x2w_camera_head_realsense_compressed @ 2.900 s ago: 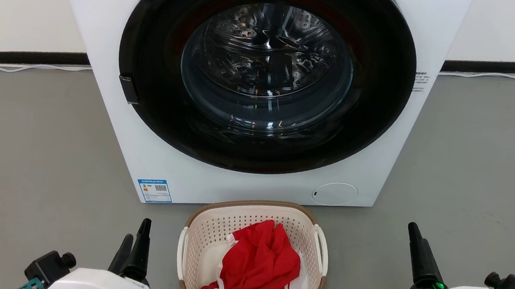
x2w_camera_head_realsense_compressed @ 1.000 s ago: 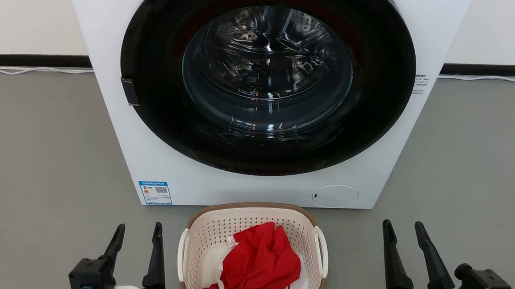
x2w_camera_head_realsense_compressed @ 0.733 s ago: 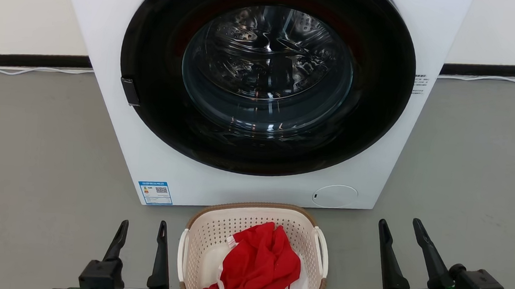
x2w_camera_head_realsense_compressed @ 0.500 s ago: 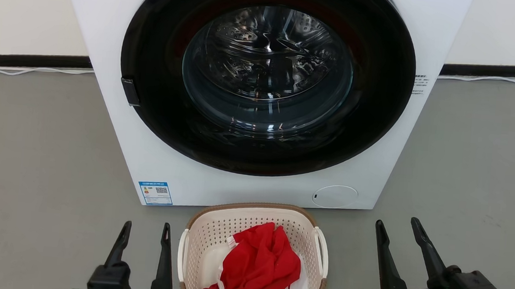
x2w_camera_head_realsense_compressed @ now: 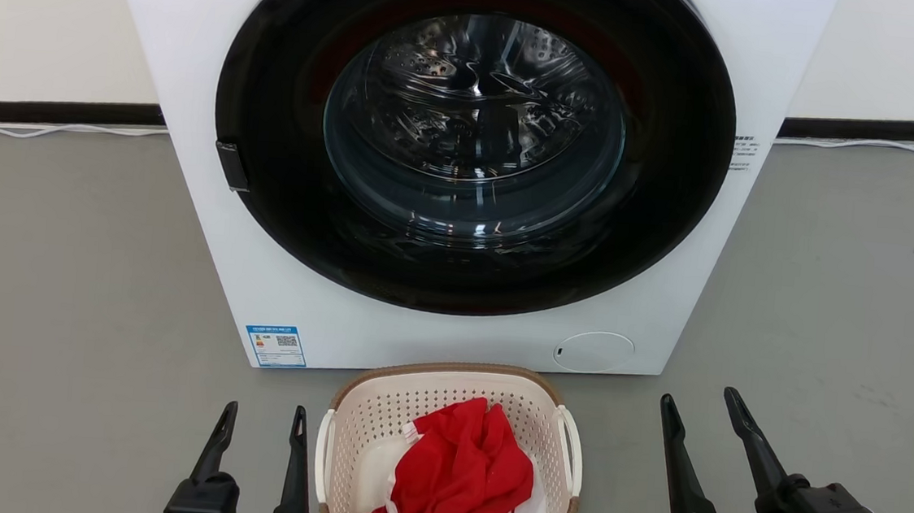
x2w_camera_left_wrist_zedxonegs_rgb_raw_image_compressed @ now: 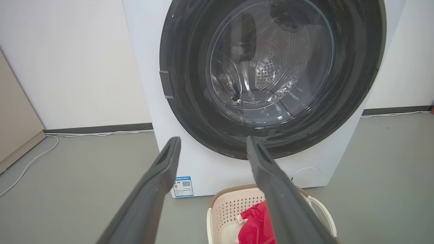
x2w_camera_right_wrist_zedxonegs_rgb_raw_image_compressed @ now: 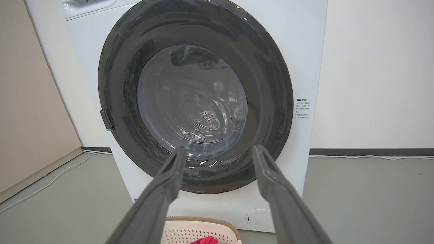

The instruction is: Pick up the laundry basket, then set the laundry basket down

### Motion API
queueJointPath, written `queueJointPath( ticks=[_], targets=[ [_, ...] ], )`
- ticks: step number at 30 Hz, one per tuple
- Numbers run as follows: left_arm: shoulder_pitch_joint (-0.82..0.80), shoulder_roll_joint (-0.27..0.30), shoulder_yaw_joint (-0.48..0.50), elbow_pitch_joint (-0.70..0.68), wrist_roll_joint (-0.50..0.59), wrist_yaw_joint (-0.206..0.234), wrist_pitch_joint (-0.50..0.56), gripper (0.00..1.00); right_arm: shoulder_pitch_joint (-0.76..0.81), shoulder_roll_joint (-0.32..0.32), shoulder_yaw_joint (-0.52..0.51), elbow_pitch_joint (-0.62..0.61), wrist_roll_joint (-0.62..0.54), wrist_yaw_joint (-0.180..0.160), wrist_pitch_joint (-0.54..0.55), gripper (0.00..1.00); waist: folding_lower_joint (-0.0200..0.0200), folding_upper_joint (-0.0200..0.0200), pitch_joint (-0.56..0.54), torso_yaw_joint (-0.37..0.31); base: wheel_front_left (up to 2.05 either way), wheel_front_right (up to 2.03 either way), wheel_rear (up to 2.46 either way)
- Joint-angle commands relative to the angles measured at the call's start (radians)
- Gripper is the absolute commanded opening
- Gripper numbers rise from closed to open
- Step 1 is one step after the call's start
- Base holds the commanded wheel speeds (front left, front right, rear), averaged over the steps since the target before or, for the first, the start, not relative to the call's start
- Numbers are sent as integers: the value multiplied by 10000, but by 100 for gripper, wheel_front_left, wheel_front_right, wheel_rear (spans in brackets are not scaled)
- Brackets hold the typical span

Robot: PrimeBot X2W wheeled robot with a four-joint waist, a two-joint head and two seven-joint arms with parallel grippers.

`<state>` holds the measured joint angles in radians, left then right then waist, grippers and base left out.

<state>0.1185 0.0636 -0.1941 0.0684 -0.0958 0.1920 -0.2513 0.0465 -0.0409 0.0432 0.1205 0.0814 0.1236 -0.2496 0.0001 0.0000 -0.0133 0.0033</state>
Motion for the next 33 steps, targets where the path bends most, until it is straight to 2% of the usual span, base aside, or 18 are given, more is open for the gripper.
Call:
queueJointPath(
  ticks=[1, 23, 33],
  targets=[
    [-198, -61, 350, -210, 126, -102, -105, 100, -116, -93, 286, -181, 13, 71, -122, 100, 0, 0, -7, 3, 0, 0, 0],
    [-184, -123, 434, -210, 135, -202, -105, 100, -118, -93, 249, -119, 113, 71, -122, 100, 0, 0, 199, 3, 0, 0, 0],
    [-933, -130, 512, 174, -38, -350, -105, 100, -839, -93, 199, 146, 91, 71, -122, 100, 0, 0, 1498, 41, 0, 0, 0]
  ],
)
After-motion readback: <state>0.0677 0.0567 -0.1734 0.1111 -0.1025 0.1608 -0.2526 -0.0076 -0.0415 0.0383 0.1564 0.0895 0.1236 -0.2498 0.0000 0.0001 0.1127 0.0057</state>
